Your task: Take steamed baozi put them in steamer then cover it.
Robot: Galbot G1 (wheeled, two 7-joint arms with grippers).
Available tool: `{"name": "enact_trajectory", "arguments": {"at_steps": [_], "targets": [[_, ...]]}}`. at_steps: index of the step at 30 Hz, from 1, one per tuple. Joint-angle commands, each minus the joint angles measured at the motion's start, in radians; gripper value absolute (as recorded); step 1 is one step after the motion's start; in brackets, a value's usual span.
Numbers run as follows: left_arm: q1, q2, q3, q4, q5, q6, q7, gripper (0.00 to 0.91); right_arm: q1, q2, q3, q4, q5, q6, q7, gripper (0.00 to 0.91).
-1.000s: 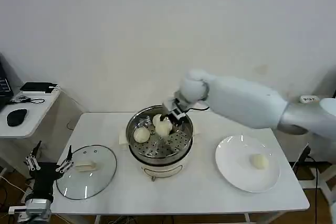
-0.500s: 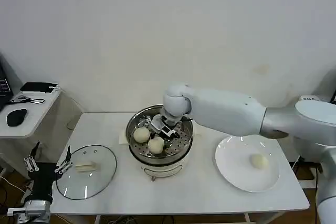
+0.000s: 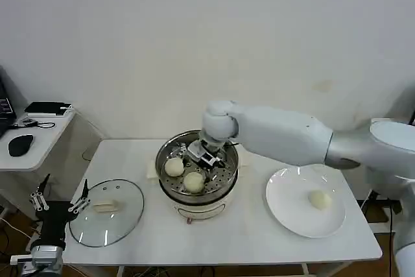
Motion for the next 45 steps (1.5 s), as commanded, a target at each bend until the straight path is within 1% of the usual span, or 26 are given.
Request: {"name": "enact_trajectory", "arguments": {"at_steps": [1,2,4,5,7,8,9,10,13,15,16,17,19,21,24,25,26,29,30,31,32,36,45], "targets": [[-0.005,0.009,0.001,0.008,-0.003,0.0,0.001,0.907,0.045,-0.116,0.054,0.017,0.073,-0.037,0.052,0.907],[-0.007,0.012,0.001,0.01,-0.004,0.0,0.001,0.907,0.048,-0.133,0.059,0.02,0.079,-0.047,0.057,0.907],[-0.011,0.016,0.003,0.016,-0.008,0.0,0.002,0.907,0.06,-0.233,0.092,0.028,0.097,-0.092,0.076,0.907],[-0.014,0.019,0.004,0.02,-0.009,0.0,0.001,0.907,0.06,-0.256,0.101,0.03,0.098,-0.105,0.076,0.907],[-0.02,0.024,0.009,0.028,-0.009,-0.001,0.005,0.907,0.064,-0.355,0.112,0.044,0.099,-0.122,0.071,0.907],[-0.022,0.028,0.013,0.031,-0.008,-0.001,0.009,0.907,0.063,-0.379,0.111,0.049,0.094,-0.126,0.071,0.907],[-0.022,0.031,0.017,0.032,-0.007,-0.001,0.012,0.907,0.062,-0.451,0.106,0.064,0.084,-0.132,0.068,0.907],[-0.025,0.036,0.022,0.034,-0.006,-0.001,0.015,0.907,0.061,-0.472,0.1,0.075,0.081,-0.137,0.067,0.907],[-0.037,0.044,0.031,0.035,-0.007,0.0,0.013,0.907,0.037,-0.661,0.085,0.137,0.05,-0.153,0.067,0.907],[-0.045,0.05,0.036,0.037,-0.009,0.0,0.012,0.907,0.011,-0.738,0.084,0.167,0.035,-0.163,0.072,0.907],[-0.049,0.053,0.039,0.039,-0.01,0.0,0.011,0.907,-0.005,-0.767,0.08,0.179,0.024,-0.162,0.072,0.907],[-0.051,0.055,0.04,0.039,-0.01,0.0,0.011,0.907,-0.011,-0.778,0.078,0.183,0.022,-0.161,0.073,0.907],[-0.056,0.056,0.046,0.04,-0.009,0.0,0.014,0.907,-0.066,-0.844,0.076,0.19,-0.022,-0.16,0.09,0.907],[-0.057,0.055,0.049,0.04,-0.008,0.001,0.014,0.907,-0.13,-0.88,0.095,0.178,-0.052,-0.153,0.104,0.907],[-0.058,0.051,0.055,0.04,-0.006,0.001,0.014,0.907,-0.22,-0.909,0.122,0.151,-0.098,-0.158,0.147,0.907],[-0.057,0.048,0.056,0.041,-0.004,0.001,0.013,0.907,-0.271,-0.914,0.155,0.142,-0.113,-0.161,0.152,0.907],[-0.057,0.047,0.057,0.041,-0.004,0.001,0.013,0.907,-0.355,-0.921,0.218,0.134,-0.126,-0.166,0.152,0.907],[-0.055,0.043,0.059,0.041,0.001,0.001,0.015,0.907,-0.489,-0.916,0.296,0.107,-0.132,-0.164,0.16,0.907],[-0.056,0.043,0.059,0.042,0.002,0.001,0.016,0.907,-0.496,-0.914,0.3,0.105,-0.134,-0.164,0.16,0.907],[-0.056,0.042,0.059,0.041,0.003,0.001,0.017,0.907,-0.551,-0.902,0.349,0.09,-0.148,-0.16,0.159,0.907],[-0.056,0.041,0.059,0.04,0.003,0.002,0.016,0.907,-0.577,-0.886,0.369,0.075,-0.152,-0.155,0.16,0.907],[-0.048,0.04,0.052,0.03,0.005,0.004,0.016,0.907,-0.643,-0.837,0.445,0.035,-0.165,-0.156,0.157,0.907],[-0.037,0.037,0.043,0.03,0.006,0.003,0.015,0.907,-0.673,-0.739,0.492,-0.053,-0.174,-0.154,0.156,0.907]]}}
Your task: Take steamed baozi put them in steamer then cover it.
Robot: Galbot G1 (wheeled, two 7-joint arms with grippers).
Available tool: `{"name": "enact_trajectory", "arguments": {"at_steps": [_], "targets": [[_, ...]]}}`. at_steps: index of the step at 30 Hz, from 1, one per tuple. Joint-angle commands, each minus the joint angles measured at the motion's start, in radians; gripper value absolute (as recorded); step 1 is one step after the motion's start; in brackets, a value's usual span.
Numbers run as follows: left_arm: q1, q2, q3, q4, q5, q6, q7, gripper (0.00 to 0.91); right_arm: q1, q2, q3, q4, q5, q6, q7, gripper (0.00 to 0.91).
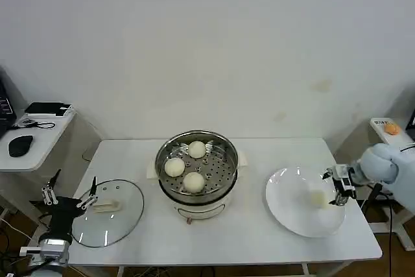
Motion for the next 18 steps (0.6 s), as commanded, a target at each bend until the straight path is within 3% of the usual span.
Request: {"name": "enact_trajectory", "arguments": {"at_steps": [1,9,18], "targets": [[0.001,-0.001,0.0,-0.002,0.001,0.0,0.0,0.907,-0.133,0.05,0.106,-0.076,-0.028,-0.002,0.008,0.907],[0.004,-0.002,-0.002,-0.001,0.001,0.0,-0.001,0.907,-0.121,0.083,0.094,-0.11,-0.04,-0.006,0.003,0.887],[-0.001,-0.002,0.002,0.002,0.001,0.0,-0.002,0.907,-0.126,0.097,0.091,-0.127,-0.045,-0.019,0.005,0.725]]}}
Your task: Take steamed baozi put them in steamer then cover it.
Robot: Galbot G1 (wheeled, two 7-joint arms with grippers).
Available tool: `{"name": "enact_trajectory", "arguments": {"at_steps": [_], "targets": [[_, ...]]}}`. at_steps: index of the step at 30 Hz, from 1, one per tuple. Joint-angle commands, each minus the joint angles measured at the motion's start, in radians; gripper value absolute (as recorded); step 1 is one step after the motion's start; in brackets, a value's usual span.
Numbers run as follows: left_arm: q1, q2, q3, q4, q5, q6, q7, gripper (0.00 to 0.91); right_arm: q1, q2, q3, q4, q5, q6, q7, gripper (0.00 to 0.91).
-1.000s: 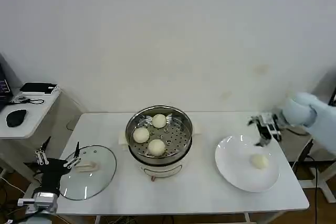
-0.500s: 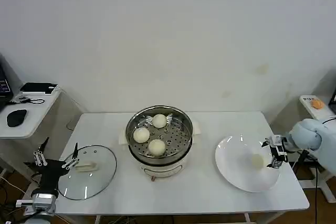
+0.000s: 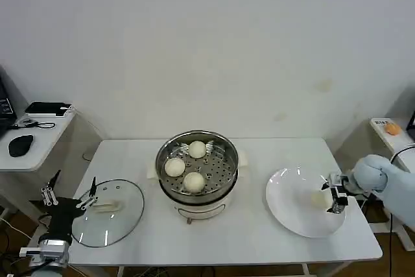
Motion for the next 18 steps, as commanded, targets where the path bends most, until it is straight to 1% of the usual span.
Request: {"name": "enact_trajectory", "arguments": {"at_steps": [1,3,5,7,12,15,17,18], "targets": [[-0.001,-0.001,0.002,0.003,0.001,0.0,0.0,0.907,-0.025,0.025,0.02,-0.032,-0.008,-0.005,0.005,0.705],[0.0,-0.002,0.002,0.002,0.001,0.0,0.0,0.907,-0.021,0.028,0.022,-0.031,-0.007,-0.007,0.003,0.695],[0.001,-0.001,0.002,0.001,0.001,0.0,-0.001,0.907,-0.013,0.027,0.02,-0.029,-0.005,-0.011,0.002,0.655],[0.001,-0.001,0.0,0.0,0.0,0.0,-0.001,0.907,-0.007,0.027,0.017,-0.03,-0.004,-0.011,0.001,0.635],[0.004,-0.004,0.0,-0.005,0.001,-0.001,-0.002,0.907,0.009,0.021,0.01,-0.018,0.005,-0.016,-0.006,0.625],[0.009,-0.004,-0.002,-0.009,0.001,-0.002,-0.002,0.907,0.056,-0.002,-0.024,0.012,0.02,-0.021,-0.017,0.635],[0.011,0.0,-0.003,-0.011,0.001,-0.001,-0.002,0.907,0.138,-0.029,-0.082,0.047,0.037,-0.025,-0.04,0.635],[0.011,0.003,-0.004,-0.012,0.0,-0.002,-0.002,0.907,0.166,-0.036,-0.093,0.059,0.047,-0.028,-0.043,0.635]]}}
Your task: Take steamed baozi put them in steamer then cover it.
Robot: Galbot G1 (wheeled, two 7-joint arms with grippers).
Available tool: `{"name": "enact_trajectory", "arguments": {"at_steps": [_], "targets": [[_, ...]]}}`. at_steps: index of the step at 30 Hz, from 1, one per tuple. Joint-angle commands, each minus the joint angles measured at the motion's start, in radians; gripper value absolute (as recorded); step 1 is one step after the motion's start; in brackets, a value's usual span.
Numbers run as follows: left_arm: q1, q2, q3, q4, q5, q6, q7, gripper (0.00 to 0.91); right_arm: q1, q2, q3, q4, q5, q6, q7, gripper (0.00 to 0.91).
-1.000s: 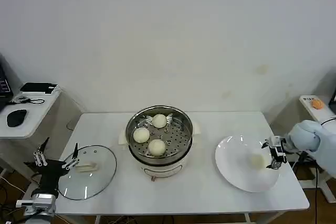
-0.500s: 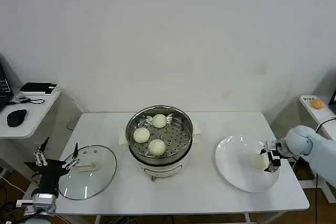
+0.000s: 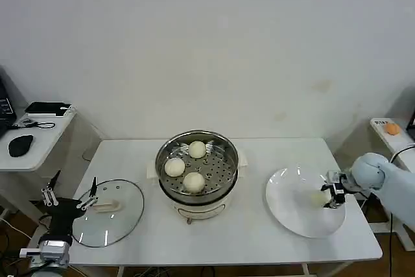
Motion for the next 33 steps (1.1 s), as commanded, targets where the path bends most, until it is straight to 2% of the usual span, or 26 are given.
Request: {"name": "enact_trajectory", "arguments": {"at_steps": [1,8,11,16,18,19,21,27,33], "targets": [[0.0,0.006,-0.003,-0.002,0.0,0.0,0.0,0.907,0.155,-0.045,-0.091,0.074,0.04,-0.012,-0.031,0.635],[-0.011,0.008,0.006,0.002,0.001,0.0,-0.001,0.907,0.429,-0.052,-0.159,0.186,0.213,-0.082,-0.023,0.635],[-0.01,0.008,0.008,-0.001,0.002,0.0,-0.001,0.907,0.579,-0.018,-0.241,0.237,0.29,-0.123,-0.016,0.635],[-0.016,0.003,0.008,-0.003,0.002,0.0,-0.001,0.907,0.852,0.127,-0.447,0.276,0.42,-0.187,0.016,0.635],[-0.015,0.0,0.007,-0.006,0.002,-0.001,-0.001,0.907,0.902,0.202,-0.499,0.291,0.497,-0.229,0.056,0.635],[-0.015,-0.001,0.005,-0.007,0.002,-0.001,-0.001,0.907,0.908,0.227,-0.51,0.298,0.516,-0.244,0.064,0.635],[-0.015,0.0,0.004,-0.006,0.003,-0.001,-0.002,0.907,0.905,0.29,-0.535,0.323,0.604,-0.296,0.119,0.635],[-0.018,-0.007,0.002,-0.013,0.01,0.001,-0.003,0.907,0.821,0.401,-0.568,0.337,0.738,-0.384,0.247,0.645],[-0.017,-0.014,-0.002,-0.022,0.012,0.001,-0.003,0.907,0.747,0.477,-0.548,0.3,0.89,-0.469,0.331,0.645]]}}
